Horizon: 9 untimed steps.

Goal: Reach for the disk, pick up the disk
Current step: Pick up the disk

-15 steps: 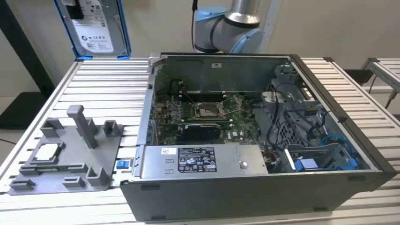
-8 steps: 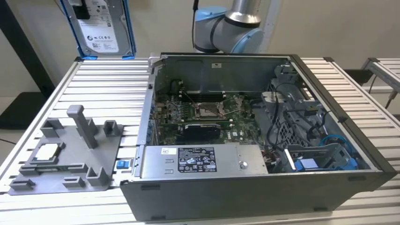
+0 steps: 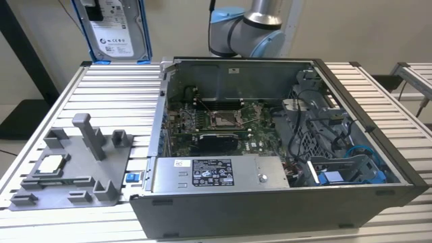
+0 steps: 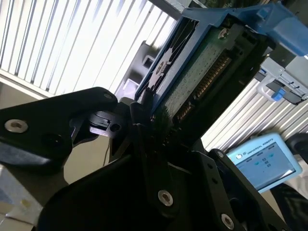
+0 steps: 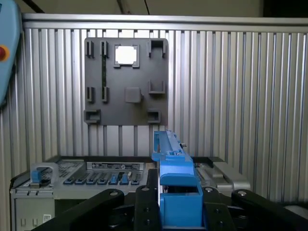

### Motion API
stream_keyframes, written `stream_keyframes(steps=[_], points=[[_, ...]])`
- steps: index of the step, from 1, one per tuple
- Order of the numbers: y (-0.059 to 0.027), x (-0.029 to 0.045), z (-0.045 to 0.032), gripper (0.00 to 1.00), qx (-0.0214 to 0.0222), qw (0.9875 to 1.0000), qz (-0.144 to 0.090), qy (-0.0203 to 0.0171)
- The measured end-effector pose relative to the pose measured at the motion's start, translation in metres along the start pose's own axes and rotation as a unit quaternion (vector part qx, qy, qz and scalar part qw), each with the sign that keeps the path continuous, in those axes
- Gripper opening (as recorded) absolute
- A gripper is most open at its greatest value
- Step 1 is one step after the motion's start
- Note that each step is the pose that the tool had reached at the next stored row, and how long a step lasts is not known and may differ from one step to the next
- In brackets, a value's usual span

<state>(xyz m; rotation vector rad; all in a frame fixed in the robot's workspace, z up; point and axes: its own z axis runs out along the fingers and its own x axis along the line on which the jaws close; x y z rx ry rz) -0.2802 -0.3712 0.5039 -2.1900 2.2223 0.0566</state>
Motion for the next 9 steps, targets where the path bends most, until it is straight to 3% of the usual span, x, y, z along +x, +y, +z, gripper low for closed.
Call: stream_keyframes(steps=[9], points=[[-0.0124,-0.0002,-0.0002,0.0,0.0,1.0,0.0,0.0]])
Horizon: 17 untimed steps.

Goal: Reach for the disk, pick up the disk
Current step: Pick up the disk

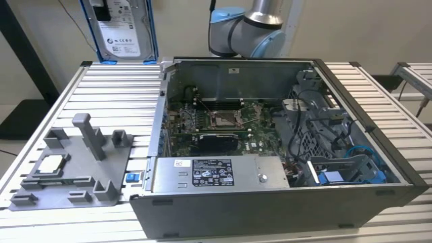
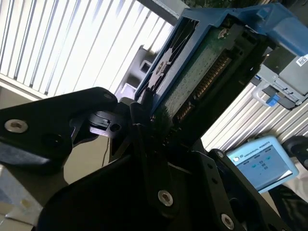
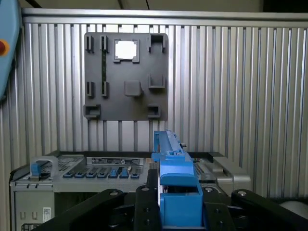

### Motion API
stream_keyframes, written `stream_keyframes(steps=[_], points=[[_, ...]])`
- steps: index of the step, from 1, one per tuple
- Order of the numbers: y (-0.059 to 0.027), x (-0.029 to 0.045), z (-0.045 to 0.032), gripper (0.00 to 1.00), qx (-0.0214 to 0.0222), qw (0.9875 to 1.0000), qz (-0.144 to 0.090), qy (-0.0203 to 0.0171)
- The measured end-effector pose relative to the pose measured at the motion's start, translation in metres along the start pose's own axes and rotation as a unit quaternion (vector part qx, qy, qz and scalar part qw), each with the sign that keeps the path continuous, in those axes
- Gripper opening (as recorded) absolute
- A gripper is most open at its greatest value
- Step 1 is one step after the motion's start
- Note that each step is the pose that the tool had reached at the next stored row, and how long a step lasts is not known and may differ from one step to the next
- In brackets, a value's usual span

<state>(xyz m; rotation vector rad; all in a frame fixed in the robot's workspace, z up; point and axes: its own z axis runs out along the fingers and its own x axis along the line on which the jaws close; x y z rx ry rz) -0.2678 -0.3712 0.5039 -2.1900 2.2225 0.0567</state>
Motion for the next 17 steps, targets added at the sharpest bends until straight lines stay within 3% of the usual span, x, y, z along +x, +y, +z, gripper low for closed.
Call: stream_keyframes(steps=[17], points=[[-0.025,-0.0004,-0.0003,0.0,0.0,1.0,0.0,0.0]])
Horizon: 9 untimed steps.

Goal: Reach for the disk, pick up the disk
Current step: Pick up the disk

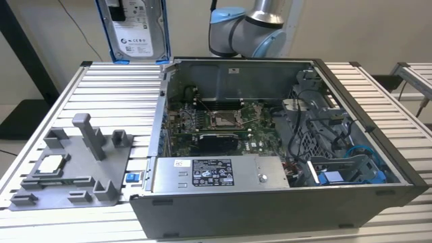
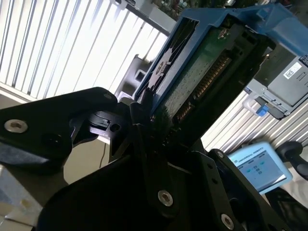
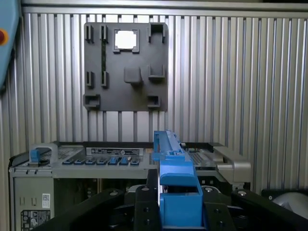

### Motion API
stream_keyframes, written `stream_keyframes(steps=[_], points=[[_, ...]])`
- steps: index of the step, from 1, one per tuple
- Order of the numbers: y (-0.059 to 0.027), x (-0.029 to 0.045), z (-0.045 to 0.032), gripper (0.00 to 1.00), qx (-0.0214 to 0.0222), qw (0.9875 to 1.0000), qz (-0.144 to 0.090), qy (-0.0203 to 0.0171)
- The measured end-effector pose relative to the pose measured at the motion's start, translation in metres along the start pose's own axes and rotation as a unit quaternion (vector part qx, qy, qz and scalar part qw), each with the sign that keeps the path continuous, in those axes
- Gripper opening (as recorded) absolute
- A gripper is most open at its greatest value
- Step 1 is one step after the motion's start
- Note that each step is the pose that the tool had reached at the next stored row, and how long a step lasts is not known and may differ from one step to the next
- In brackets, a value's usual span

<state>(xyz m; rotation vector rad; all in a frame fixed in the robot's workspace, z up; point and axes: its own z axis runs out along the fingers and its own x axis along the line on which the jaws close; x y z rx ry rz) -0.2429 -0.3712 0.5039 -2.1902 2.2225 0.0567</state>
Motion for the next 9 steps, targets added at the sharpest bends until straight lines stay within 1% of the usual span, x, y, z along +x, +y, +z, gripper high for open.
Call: stream_keyframes(steps=[9], points=[[-0.0165,-0.0002,-0.0001,0.0,-0.0001,1.0,0.0,0.0]])
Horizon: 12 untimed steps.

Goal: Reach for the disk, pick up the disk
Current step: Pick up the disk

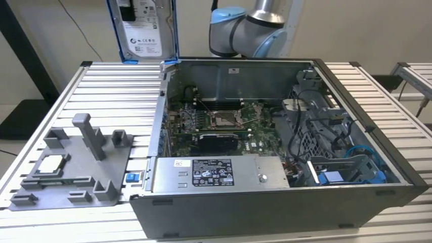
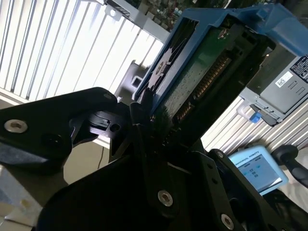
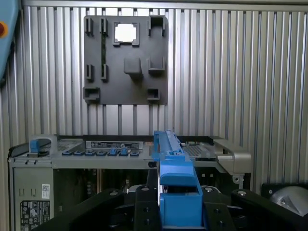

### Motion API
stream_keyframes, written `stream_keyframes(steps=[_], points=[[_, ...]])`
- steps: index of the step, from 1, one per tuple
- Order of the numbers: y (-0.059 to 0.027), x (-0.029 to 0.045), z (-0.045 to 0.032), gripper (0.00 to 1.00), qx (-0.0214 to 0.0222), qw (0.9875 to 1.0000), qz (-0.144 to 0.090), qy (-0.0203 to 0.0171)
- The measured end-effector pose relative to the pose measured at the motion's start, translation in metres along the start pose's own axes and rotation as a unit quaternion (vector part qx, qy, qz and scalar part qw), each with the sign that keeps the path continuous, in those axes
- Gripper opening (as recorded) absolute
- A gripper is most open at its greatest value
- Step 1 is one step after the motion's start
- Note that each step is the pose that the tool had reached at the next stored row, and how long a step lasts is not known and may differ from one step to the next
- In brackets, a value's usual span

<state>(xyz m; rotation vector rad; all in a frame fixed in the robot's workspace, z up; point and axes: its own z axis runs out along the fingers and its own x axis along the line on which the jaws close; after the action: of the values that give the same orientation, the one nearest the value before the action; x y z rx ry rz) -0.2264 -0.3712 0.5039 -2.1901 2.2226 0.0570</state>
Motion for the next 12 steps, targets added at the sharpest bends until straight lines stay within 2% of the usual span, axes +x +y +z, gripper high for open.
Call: stream_keyframes(steps=[12], points=[[-0.0182,-0.0003,-0.0002,0.0,0.0,1.0,0.0,0.0]])
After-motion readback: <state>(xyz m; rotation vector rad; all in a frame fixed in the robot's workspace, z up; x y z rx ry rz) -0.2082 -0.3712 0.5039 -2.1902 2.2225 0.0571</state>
